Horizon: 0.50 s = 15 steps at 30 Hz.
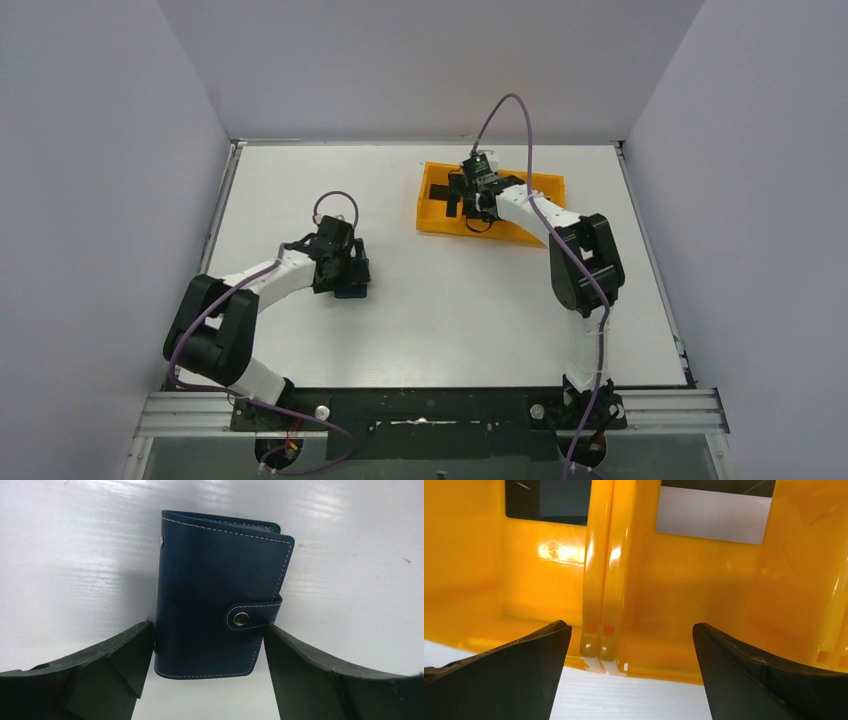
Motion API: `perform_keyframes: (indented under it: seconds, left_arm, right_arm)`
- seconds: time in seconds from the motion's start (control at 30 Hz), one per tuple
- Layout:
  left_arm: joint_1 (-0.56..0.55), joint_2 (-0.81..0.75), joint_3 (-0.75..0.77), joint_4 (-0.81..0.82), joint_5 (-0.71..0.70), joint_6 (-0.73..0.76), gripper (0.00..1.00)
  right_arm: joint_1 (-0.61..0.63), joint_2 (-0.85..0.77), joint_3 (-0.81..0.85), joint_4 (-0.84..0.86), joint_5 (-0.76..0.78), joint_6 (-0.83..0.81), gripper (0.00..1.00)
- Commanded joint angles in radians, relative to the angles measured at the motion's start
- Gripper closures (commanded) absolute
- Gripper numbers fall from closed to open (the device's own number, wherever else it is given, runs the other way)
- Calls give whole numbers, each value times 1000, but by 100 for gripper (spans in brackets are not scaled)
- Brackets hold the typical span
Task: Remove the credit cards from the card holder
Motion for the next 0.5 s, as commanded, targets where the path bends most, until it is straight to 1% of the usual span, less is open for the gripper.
perform_keyframes:
  seconds: [0.0, 0.1, 0.27, 0.47]
  left_arm:
    - [-3, -70, 3, -44, 5, -9, 19]
    - [-2, -87, 7, -54, -11, -5, 18]
    - [1, -132, -10, -37, -20, -12, 17]
    - [10, -184, -26, -21, -20, -14, 16]
  right_arm:
    - [9, 38, 85, -15, 80, -26, 2]
    - [20, 61, 98, -40, 90, -26, 3]
    - [59, 49, 58, -35, 93, -20, 4]
    - [93, -6, -19, -29, 98, 18, 4]
